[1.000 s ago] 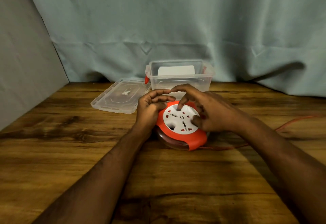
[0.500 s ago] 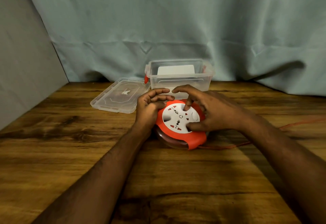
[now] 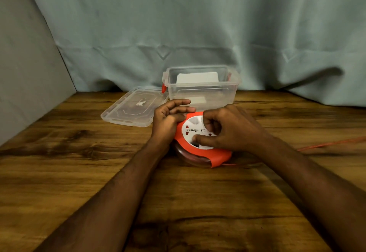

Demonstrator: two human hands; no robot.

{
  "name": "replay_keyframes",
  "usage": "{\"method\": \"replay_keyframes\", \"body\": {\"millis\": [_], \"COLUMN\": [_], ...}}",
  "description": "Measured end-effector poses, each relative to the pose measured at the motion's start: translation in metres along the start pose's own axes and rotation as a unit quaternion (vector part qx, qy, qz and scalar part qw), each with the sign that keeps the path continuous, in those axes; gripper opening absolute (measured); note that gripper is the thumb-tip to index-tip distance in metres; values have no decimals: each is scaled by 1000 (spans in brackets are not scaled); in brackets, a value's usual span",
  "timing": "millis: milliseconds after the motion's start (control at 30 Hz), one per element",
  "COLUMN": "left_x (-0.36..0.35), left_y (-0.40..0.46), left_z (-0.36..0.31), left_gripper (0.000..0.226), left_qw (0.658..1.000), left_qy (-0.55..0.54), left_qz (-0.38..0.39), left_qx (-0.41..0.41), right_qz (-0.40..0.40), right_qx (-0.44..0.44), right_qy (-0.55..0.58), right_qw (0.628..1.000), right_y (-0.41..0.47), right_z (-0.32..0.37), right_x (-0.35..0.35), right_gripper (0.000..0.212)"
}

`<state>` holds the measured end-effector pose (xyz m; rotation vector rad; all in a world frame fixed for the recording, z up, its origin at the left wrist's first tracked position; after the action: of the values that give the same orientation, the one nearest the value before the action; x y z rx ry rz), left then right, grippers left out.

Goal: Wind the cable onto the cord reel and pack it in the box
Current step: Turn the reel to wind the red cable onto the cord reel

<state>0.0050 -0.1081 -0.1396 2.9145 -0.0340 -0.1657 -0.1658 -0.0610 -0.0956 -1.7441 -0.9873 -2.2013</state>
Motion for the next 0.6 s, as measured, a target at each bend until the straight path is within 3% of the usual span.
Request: {"method": "replay_keyframes", "body": {"millis": [100, 200, 467, 600], "left_x": [0, -1, -6, -6], "left_y": [1, 1, -5, -4], "left_z": [1, -1, -7, -4], "left_gripper": [44, 43, 43, 43], "left_qw": [1000, 1000, 999, 999], "left_qy": [2, 6, 26, 23], "left_qz": [2, 8, 44, 43], "left_qx": [3, 2, -19, -16], "right_qz": [-6, -7, 73, 128], "right_qx": [20, 46, 21, 20], "right_qy": [8, 49, 1, 51], "right_qw": [1000, 998, 997, 990], "right_y": [0, 0, -2, -2], "right_z": [1, 3, -2, -5], "right_x": [2, 9, 17, 15], "right_gripper": [41, 19, 59, 75]}}
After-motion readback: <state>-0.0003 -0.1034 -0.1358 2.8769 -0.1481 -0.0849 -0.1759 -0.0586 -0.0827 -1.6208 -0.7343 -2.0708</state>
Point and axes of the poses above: each hand's wrist, its own y-axis towards the middle knuckle, its own x-axis out of the back of the hand, z = x × y, the point moved 5 cm from there along y, towards the middle knuckle, and after that the axes turned 4 degrees about x, right-handed, at the moved point
